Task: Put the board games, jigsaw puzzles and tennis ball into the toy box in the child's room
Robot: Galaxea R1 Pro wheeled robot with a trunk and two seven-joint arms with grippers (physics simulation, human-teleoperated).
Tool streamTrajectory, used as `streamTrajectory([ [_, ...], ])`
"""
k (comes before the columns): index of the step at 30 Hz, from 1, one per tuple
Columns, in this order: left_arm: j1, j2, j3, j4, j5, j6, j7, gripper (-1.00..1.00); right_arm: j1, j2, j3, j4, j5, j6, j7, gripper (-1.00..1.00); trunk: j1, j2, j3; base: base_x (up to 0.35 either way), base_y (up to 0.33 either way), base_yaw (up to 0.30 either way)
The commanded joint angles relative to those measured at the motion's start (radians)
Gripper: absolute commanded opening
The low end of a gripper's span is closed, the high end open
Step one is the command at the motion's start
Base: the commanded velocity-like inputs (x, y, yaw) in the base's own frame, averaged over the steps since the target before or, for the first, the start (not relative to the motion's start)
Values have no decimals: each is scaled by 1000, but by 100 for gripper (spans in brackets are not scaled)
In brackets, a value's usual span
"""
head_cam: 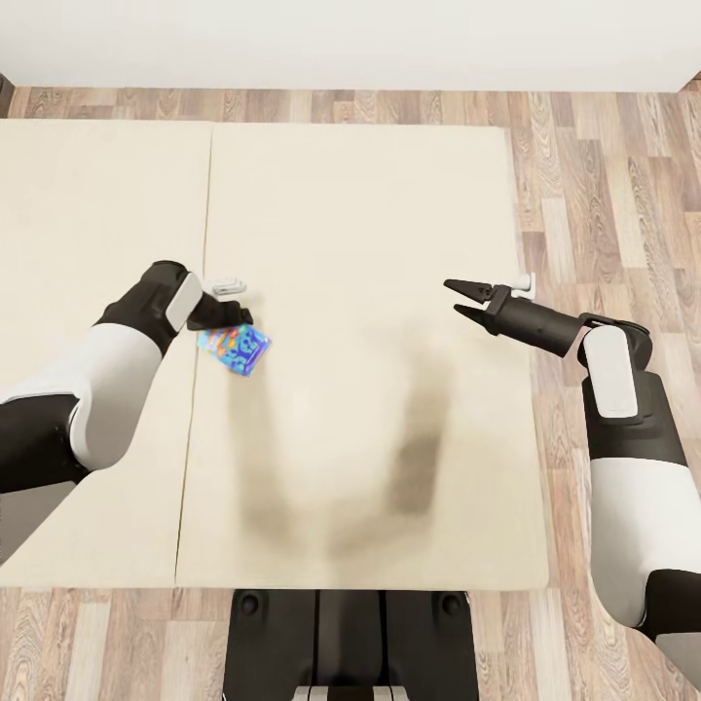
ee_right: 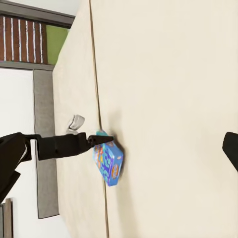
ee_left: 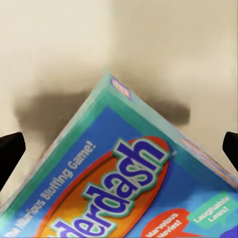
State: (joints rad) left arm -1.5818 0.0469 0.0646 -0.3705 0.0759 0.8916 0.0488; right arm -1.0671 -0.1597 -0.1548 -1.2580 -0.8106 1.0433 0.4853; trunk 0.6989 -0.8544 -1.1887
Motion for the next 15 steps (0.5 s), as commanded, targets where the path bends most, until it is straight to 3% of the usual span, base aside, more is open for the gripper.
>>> streamTrajectory([
  [1,0,-1,4,-1,10,20,5,100,-1,0,-2,0,9,4,10,100,0,-1,-1,0,0,0],
  [5,-1,-2,5,-4,12,70,4,100,-1,0,-2,0,8,4,9,100,0,-1,-1,0,0,0],
  [15,-1,-2,4,-6,10,95,3,100,-1,0,-2,1,7,4,9,100,0,-1,-1,0,0,0],
])
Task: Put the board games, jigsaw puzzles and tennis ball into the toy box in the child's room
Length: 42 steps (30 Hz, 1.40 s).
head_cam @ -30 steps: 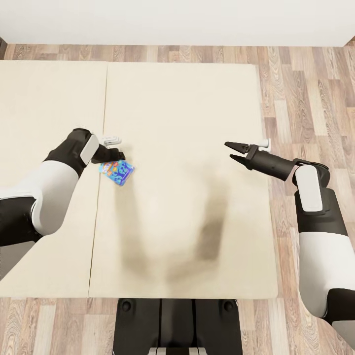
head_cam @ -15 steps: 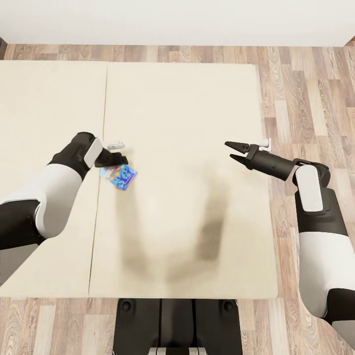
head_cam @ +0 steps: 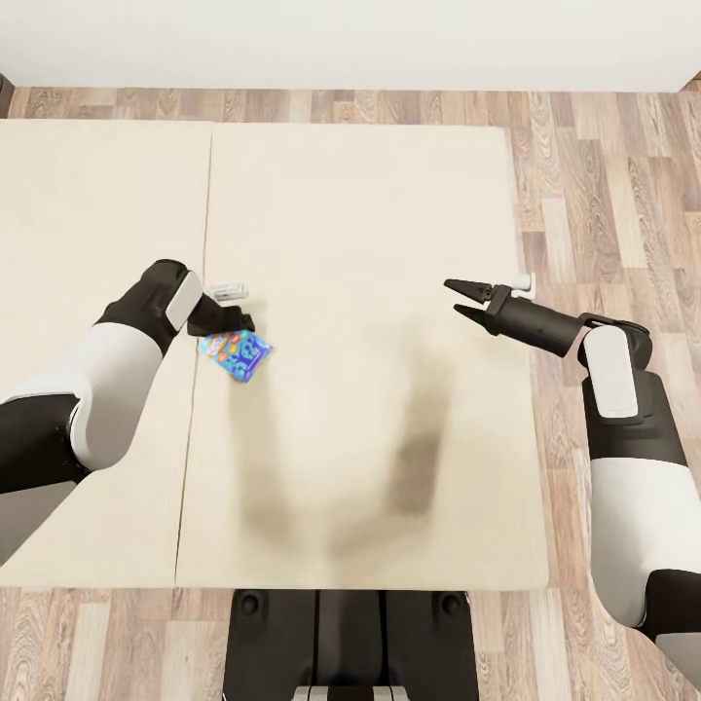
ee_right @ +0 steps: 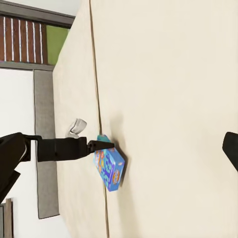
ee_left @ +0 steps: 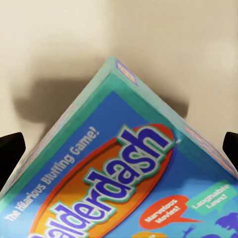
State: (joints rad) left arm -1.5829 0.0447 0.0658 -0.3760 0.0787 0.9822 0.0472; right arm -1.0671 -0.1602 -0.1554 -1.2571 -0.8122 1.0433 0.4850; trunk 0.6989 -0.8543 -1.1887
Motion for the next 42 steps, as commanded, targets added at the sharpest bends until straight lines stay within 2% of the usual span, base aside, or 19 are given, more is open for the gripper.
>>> streamTrajectory([
  [1,0,0,3,-1,8,6,5,100,-1,0,-2,0,9,4,10,100,0,-1,0,0,0,0],
  [30,0,0,3,-3,9,37,5,100,2,1,-1,1,9,4,9,100,0,-1,0,0,0,0],
  [42,0,2,3,-3,8,59,5,100,2,1,-1,1,9,4,9,100,0,-1,14,0,0,0],
])
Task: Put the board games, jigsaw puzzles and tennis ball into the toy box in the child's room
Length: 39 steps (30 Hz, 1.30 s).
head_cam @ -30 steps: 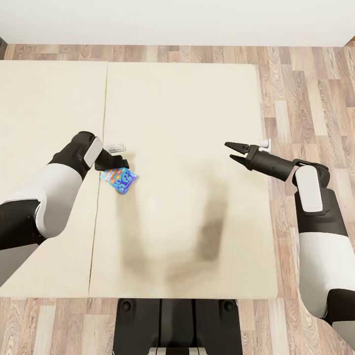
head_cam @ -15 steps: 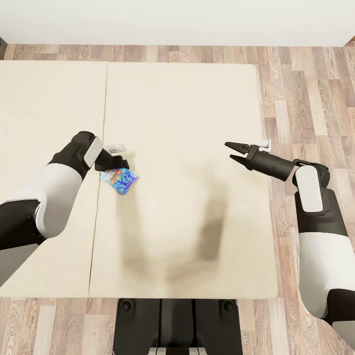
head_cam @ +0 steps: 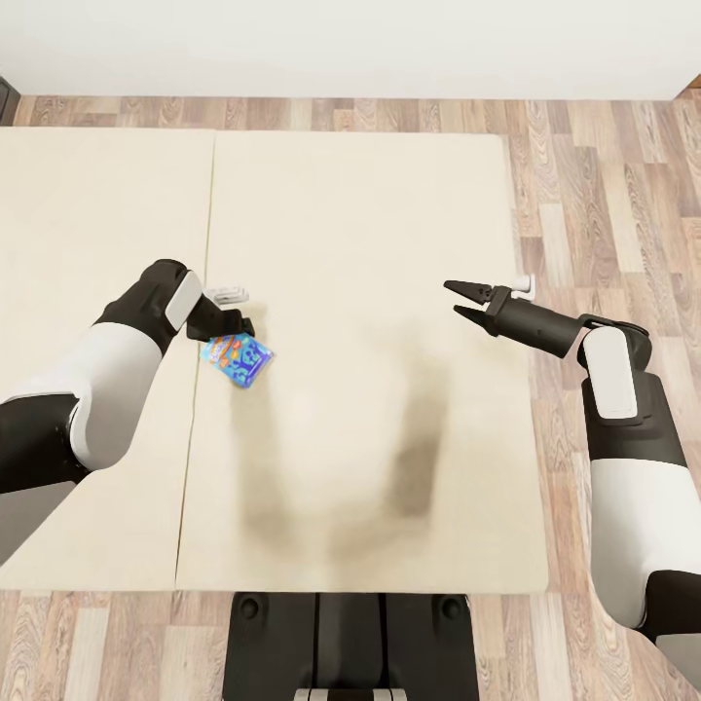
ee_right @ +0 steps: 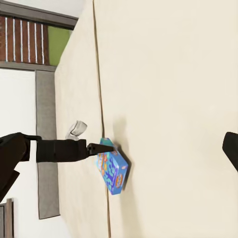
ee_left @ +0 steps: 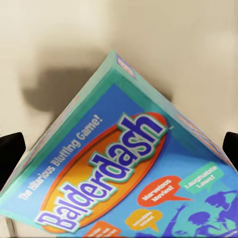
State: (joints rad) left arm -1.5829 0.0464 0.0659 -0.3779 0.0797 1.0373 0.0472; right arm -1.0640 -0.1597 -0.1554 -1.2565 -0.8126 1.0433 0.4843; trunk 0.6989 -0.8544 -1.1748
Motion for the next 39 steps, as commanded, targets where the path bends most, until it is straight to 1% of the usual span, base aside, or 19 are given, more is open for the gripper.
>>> streamTrajectory([
  [1,0,0,3,-1,8,5,5,100,-1,0,-2,0,9,4,10,100,0,-1,0,0,0,0],
  [26,0,-5,3,7,9,9,5,100,-1,0,-3,0,8,4,10,100,0,-1,1,0,0,0],
  [33,0,-5,3,58,9,10,5,100,-1,0,-1,0,7,4,10,100,0,-1,1,0,0,0],
  [39,0,-5,3,70,9,10,4,100,-1,0,-1,0,8,4,10,100,0,-1,1,0,0,0],
])
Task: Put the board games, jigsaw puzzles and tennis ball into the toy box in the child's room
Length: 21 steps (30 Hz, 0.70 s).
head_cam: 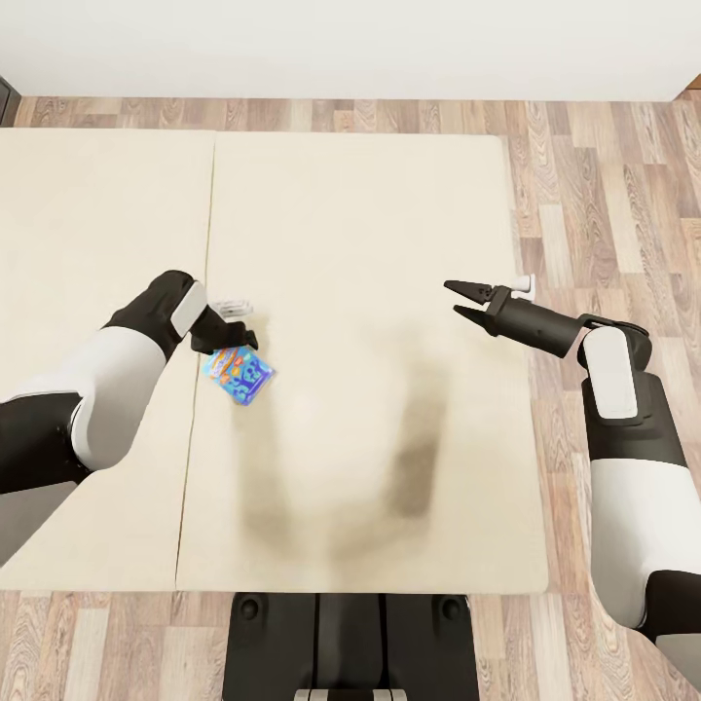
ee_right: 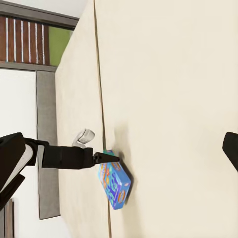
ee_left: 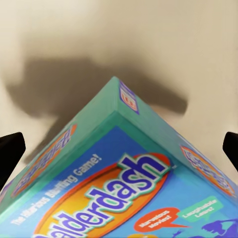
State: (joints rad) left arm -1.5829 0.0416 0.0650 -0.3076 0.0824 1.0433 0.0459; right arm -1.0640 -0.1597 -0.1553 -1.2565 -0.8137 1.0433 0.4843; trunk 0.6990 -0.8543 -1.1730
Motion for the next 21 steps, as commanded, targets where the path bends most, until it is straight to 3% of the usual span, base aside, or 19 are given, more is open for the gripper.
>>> streamTrajectory([
  [1,0,0,4,0,7,4,5,100,-1,0,-2,0,9,4,10,100,0,-1,0,0,0,0],
  [21,-1,3,5,-6,8,4,3,100,-1,0,-1,0,10,4,10,100,0,-1,0,0,0,0],
])
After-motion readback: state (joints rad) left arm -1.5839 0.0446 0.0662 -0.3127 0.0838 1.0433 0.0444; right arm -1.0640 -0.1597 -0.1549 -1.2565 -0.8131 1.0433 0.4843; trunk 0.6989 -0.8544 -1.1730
